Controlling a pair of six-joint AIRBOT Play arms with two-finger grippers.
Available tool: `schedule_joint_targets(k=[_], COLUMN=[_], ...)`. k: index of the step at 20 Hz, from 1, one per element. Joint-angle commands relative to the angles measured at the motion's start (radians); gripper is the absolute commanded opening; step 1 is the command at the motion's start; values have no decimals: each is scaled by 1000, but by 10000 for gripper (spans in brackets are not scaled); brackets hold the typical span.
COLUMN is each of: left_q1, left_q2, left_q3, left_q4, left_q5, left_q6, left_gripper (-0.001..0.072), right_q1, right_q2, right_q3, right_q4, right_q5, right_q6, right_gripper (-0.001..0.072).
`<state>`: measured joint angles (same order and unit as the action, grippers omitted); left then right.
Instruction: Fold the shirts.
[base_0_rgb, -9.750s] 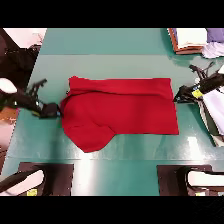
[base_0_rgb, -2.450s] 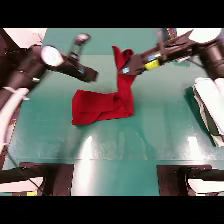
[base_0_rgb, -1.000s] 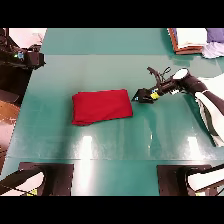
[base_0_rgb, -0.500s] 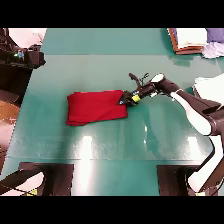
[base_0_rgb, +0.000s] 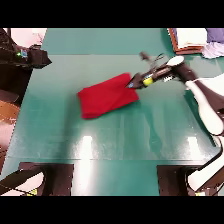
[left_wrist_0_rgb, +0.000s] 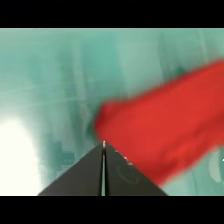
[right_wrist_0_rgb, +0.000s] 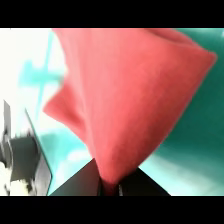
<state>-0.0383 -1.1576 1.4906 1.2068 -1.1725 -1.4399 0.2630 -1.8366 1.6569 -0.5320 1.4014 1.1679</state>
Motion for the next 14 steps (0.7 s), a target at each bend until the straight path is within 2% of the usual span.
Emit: schedule_joint_targets(k=[1, 5, 8, 11, 14], left_q1=[-78, -181, -231, -255, -255], left_q2=[-3, -6, -6, -6, -6], left_q3=[0, -2, -2, -2, -2], left_q4=[-18, -18, -18, -18, -16], left_q5=[23, 122, 190, 212, 214], left_q6=[0, 0, 0, 0, 0], left_gripper=[26, 26, 26, 26, 26], right_q1=[-198, -450, -611, -704, -740], right_q2=[115, 220, 241, 238, 238], right_q3=[19, 20, 20, 20, 20], right_q4=[-72, -205, -200, -202, -198], right_q5=[13, 1, -45, -115, -248], right_q6=[67, 79, 81, 80, 80], right_gripper=[19, 19, 19, 19, 18])
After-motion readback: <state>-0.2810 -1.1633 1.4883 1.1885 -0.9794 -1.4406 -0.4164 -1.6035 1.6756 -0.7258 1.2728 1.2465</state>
